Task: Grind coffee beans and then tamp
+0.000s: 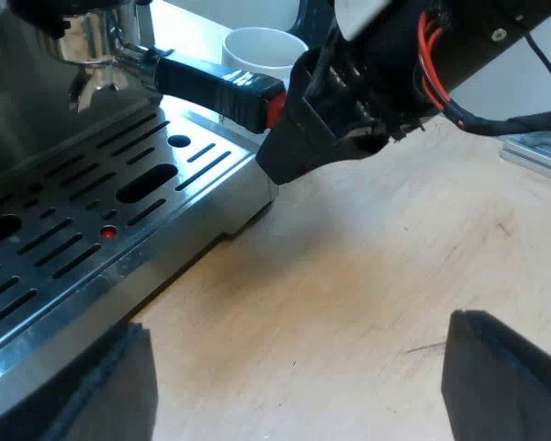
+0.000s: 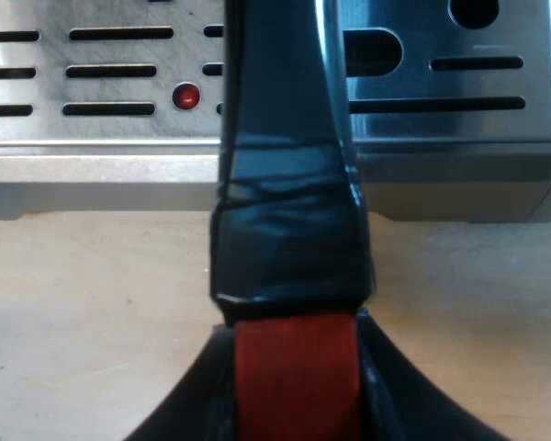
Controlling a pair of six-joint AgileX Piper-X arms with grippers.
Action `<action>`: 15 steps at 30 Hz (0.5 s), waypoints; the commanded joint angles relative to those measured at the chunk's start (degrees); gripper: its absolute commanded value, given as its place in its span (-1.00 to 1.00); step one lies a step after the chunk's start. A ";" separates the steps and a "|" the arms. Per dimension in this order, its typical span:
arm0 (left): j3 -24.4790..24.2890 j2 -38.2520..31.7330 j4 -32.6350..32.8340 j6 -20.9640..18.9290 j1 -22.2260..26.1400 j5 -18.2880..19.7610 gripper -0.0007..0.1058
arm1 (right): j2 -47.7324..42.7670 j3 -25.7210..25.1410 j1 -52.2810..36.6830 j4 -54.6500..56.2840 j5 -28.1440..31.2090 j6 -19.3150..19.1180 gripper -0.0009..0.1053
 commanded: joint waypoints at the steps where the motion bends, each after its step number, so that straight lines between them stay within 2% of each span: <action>1: -0.10 -0.08 -0.34 -0.40 -0.27 0.60 0.25 | -1.77 -0.13 1.72 2.23 3.08 0.85 -0.98; 5: -0.10 -0.08 -0.34 -0.40 -0.27 0.60 0.25 | -1.77 -0.13 3.22 2.23 5.61 1.85 -0.98; 9: -0.10 -0.08 -0.34 -0.40 -0.27 0.60 0.25 | -1.77 -0.13 4.06 3.09 6.40 4.42 -0.98; 15: -0.10 -0.08 -0.34 -0.40 -0.27 0.60 0.25 | -1.77 -0.13 5.89 4.61 8.51 4.57 -0.98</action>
